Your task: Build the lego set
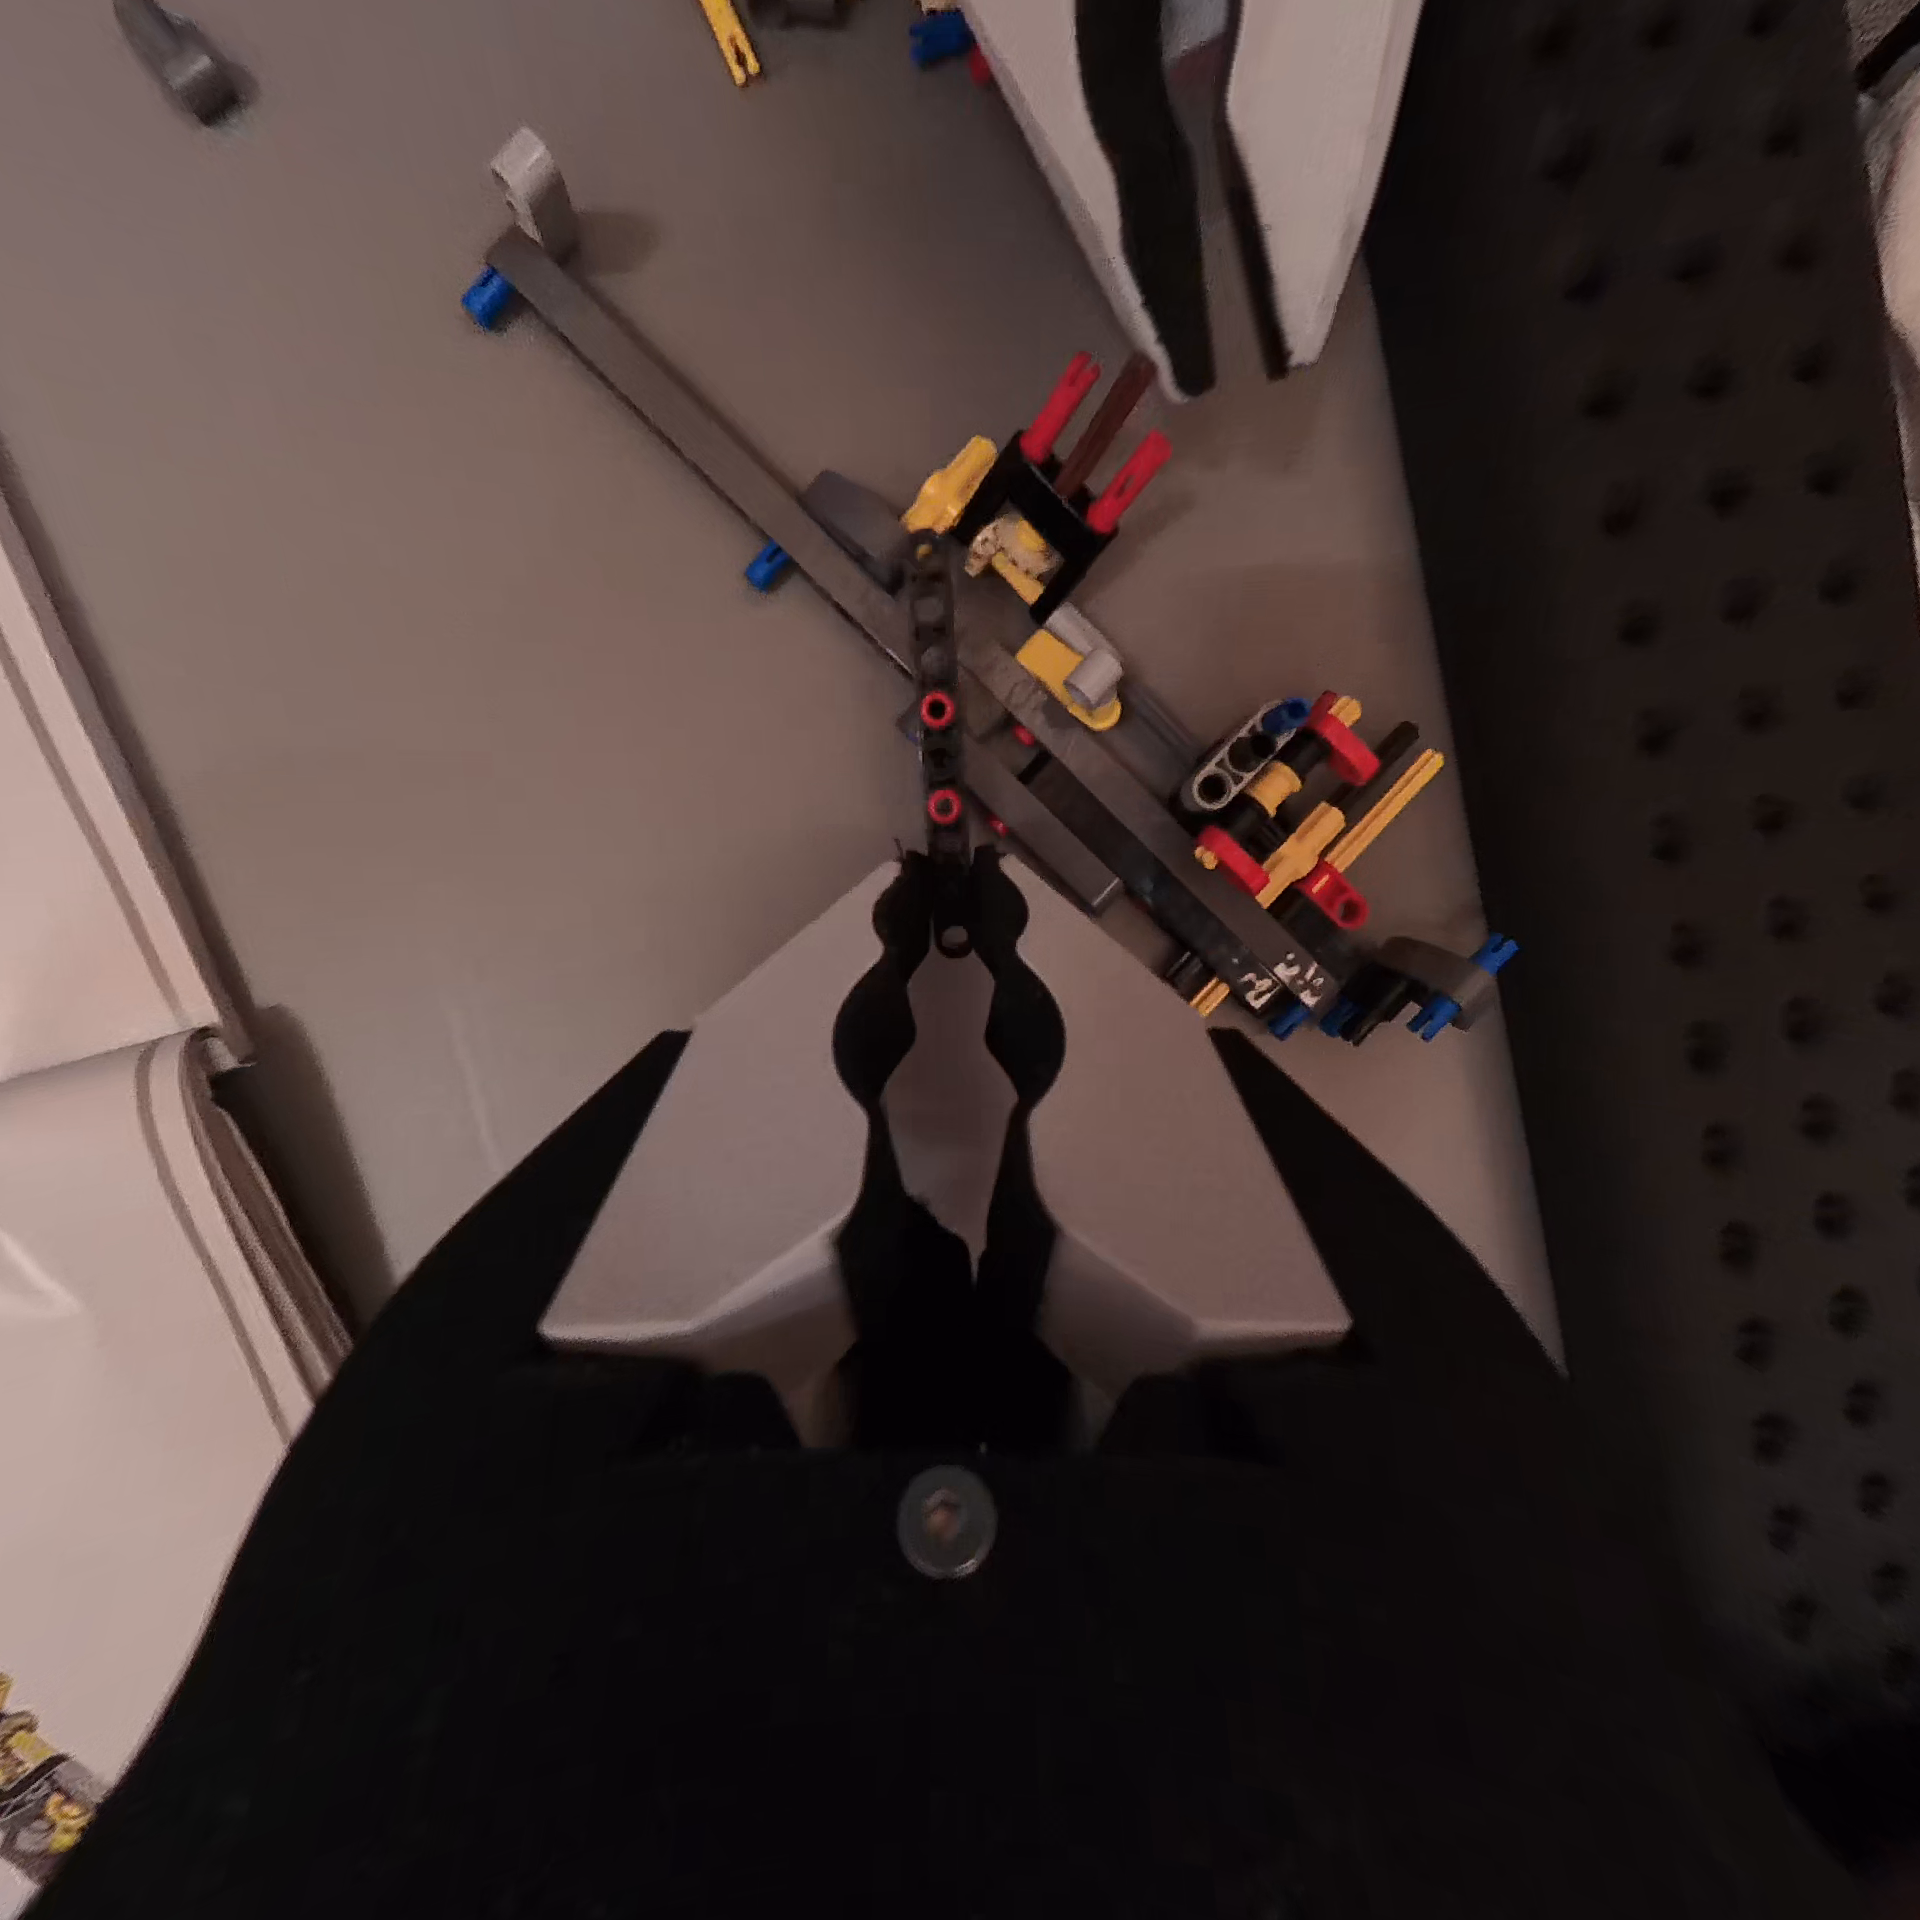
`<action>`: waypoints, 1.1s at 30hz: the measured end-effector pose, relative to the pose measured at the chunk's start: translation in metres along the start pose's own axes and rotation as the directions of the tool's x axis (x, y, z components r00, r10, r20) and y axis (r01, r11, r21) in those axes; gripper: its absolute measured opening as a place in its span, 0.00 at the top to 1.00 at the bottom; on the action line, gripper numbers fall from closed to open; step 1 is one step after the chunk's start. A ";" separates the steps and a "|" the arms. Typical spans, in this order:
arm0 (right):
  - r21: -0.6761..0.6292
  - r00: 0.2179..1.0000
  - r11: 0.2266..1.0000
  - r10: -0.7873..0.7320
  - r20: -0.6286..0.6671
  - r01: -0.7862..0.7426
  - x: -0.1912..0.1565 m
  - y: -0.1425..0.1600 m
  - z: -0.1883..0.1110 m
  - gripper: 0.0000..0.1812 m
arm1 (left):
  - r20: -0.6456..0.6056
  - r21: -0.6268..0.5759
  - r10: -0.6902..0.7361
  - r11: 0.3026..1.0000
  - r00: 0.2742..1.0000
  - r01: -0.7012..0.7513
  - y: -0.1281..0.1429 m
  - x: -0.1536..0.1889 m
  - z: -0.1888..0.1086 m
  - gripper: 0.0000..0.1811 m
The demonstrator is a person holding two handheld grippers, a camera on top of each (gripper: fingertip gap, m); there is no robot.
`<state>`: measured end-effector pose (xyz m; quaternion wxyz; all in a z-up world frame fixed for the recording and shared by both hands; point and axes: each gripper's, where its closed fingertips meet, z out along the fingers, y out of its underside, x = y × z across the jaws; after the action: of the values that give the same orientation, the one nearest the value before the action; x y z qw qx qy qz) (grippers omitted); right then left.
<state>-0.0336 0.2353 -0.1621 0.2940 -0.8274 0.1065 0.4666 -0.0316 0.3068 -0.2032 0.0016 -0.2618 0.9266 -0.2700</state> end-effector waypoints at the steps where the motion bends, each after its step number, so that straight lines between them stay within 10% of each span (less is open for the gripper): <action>1: 0.013 0.998 0.999 -0.053 -0.034 0.053 0.003 -0.002 0.001 0.90 | -0.001 -0.004 -0.001 1.000 1.000 0.001 0.001 0.000 0.002 0.97; 12: -0.120 0.651 0.851 -0.475 -0.592 0.512 0.046 -0.015 0.005 0.86 | 0.021 0.022 -0.010 1.000 1.000 0.009 -0.005 -0.003 0.005 0.97; 21: -0.227 0.355 0.713 -0.567 -0.743 0.664 0.053 -0.035 0.007 0.87 | 0.015 0.030 -0.021 0.999 1.000 0.021 -0.006 -0.005 0.005 0.97; 33: -0.145 0.478 0.870 -0.390 -0.787 0.472 0.064 -0.070 0.021 0.87 | 0.245 0.089 -0.206 0.978 0.948 0.189 0.015 -0.041 -0.051 0.97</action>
<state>0.0178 0.3100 -0.1967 0.3598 -0.9312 0.0359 -0.0463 -0.0107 0.3628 -0.1727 0.1009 -0.3853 0.8787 -0.2631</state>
